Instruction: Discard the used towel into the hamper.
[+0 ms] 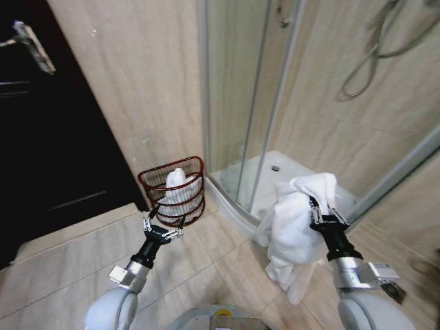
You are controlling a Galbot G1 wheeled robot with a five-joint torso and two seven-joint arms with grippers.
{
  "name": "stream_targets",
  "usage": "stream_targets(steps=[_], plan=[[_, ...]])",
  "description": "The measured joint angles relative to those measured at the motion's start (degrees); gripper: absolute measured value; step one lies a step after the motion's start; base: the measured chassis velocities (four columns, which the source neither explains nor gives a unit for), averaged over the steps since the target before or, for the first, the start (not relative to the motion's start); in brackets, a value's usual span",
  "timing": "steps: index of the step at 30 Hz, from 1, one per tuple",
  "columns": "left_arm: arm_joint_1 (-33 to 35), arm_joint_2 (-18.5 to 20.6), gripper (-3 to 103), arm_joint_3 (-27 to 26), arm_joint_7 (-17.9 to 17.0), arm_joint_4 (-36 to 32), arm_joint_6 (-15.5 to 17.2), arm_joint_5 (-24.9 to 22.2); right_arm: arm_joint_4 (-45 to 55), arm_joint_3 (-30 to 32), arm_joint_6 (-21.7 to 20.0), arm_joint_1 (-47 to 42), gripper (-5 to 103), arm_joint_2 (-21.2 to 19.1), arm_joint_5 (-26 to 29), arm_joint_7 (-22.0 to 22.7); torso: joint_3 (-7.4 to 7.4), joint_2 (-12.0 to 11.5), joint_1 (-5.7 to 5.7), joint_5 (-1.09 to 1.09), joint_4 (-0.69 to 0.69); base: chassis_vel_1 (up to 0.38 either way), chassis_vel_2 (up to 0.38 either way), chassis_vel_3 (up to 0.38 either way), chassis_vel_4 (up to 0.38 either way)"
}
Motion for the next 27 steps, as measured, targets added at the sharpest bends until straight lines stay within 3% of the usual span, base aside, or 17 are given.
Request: stream_targets(steps=[19,27], plan=[[-0.15,-0.41,100,0.02,-0.18,1.72,-1.93,0.25,1.11,-3.52,-1.65,1.16,14,-0.24,-0.87,1.92,0.00,0.00,0.00,0.00,0.00,0.243,0.240,-0.024,-0.023],[-0.14,-1.27,100,0.33,-1.31,2.43,-3.88,0.56,1.35,-5.45,-2.63,2.48,14,-0.76,-0.69,3.80,0.00,0.00,0.00,0.04,0.01,0.102,0.081,0.058,0.055]])
